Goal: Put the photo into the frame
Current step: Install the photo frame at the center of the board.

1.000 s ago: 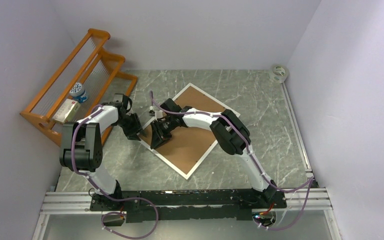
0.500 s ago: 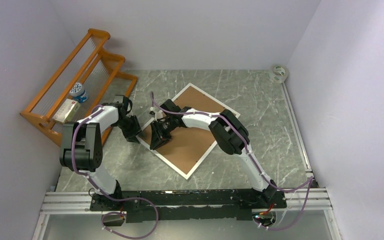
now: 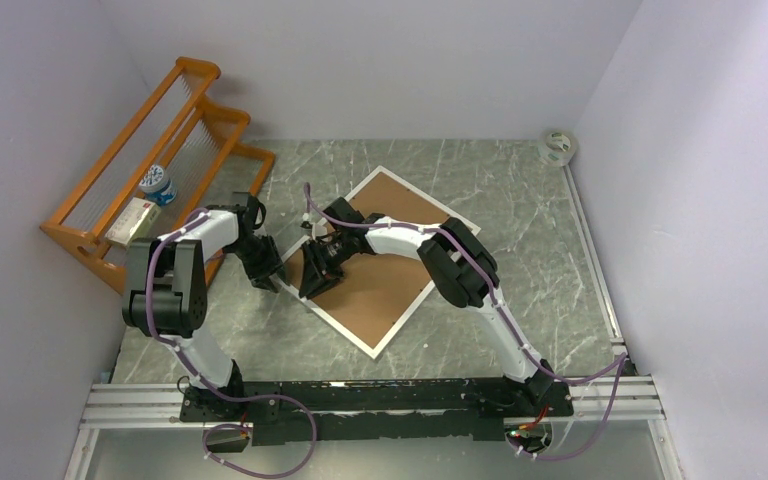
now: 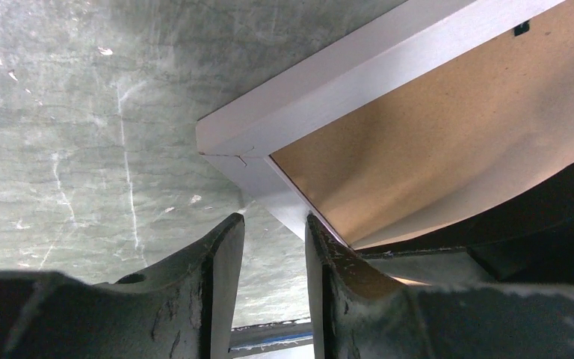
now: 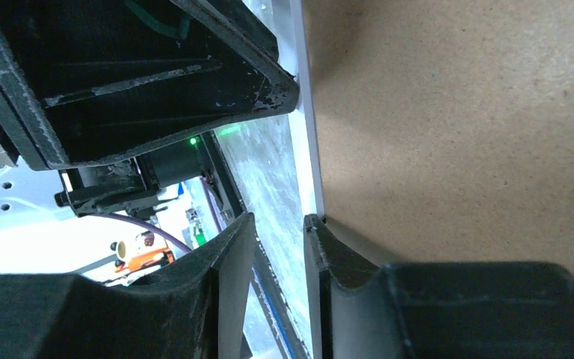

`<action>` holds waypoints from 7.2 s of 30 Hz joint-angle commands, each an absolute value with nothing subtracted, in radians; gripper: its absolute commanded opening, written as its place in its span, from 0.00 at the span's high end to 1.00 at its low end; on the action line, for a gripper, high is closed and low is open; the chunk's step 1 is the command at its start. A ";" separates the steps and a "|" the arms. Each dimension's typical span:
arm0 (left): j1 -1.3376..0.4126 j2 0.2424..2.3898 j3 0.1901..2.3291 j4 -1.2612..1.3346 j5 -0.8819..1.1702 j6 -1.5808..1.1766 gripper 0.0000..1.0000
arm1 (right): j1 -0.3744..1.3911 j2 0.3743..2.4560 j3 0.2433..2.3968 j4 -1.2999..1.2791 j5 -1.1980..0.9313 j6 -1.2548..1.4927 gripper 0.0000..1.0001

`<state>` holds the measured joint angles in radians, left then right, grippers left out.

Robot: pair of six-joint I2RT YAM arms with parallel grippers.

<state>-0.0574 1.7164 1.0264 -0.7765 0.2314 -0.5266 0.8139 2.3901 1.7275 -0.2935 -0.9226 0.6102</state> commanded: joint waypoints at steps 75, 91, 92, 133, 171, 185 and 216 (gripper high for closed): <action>-0.060 1.696 0.966 -0.693 0.283 -0.540 0.60 | 0.824 2.082 1.292 -0.355 -0.925 0.314 0.82; -0.060 1.706 0.988 -0.715 0.260 -0.528 0.61 | 0.772 2.155 1.269 -0.315 -0.820 0.344 0.80; -0.060 1.707 0.988 -0.716 0.259 -0.526 0.62 | 0.765 2.160 1.266 -0.313 -0.820 0.341 0.79; -0.060 1.718 1.010 -0.741 0.217 -0.518 0.62 | 0.655 2.197 1.177 -0.201 -0.349 0.379 0.54; -0.060 1.665 1.015 -0.693 0.276 -0.512 0.57 | 0.765 2.020 1.192 -0.236 -0.801 0.323 0.90; -0.060 1.677 1.012 -0.695 0.273 -0.514 0.57 | 0.770 2.033 1.182 -0.220 -0.829 0.317 0.97; -0.060 1.679 1.005 -0.695 0.266 -0.512 0.58 | 0.768 2.004 1.176 -0.211 -0.855 0.304 1.00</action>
